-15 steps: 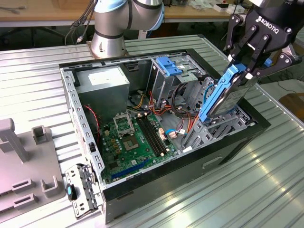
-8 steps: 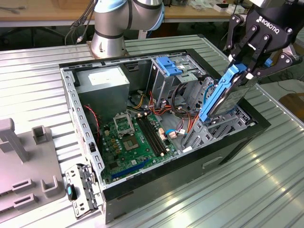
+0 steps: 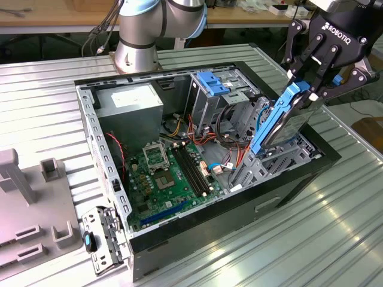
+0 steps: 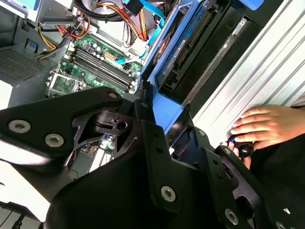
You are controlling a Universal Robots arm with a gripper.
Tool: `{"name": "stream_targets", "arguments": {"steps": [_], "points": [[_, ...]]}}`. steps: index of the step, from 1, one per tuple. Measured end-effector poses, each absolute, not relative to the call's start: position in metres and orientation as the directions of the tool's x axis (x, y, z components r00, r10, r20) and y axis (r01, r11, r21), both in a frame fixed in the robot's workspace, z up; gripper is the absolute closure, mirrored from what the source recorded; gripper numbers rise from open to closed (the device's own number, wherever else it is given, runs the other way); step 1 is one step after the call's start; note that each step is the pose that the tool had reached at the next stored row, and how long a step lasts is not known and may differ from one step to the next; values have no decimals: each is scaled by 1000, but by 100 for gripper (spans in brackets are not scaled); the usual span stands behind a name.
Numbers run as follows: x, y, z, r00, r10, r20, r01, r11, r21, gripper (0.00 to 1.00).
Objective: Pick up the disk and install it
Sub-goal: 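Insert the disk into the insertion slot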
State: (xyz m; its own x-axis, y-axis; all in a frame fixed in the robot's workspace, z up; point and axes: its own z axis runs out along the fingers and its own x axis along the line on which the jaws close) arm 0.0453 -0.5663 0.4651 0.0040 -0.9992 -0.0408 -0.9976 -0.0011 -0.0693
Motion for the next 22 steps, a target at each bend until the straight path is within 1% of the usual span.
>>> {"name": "stream_targets", "arguments": {"steps": [22], "points": [[47,-569,461,4,-999,-36,-998,-1,-69,63]]}}
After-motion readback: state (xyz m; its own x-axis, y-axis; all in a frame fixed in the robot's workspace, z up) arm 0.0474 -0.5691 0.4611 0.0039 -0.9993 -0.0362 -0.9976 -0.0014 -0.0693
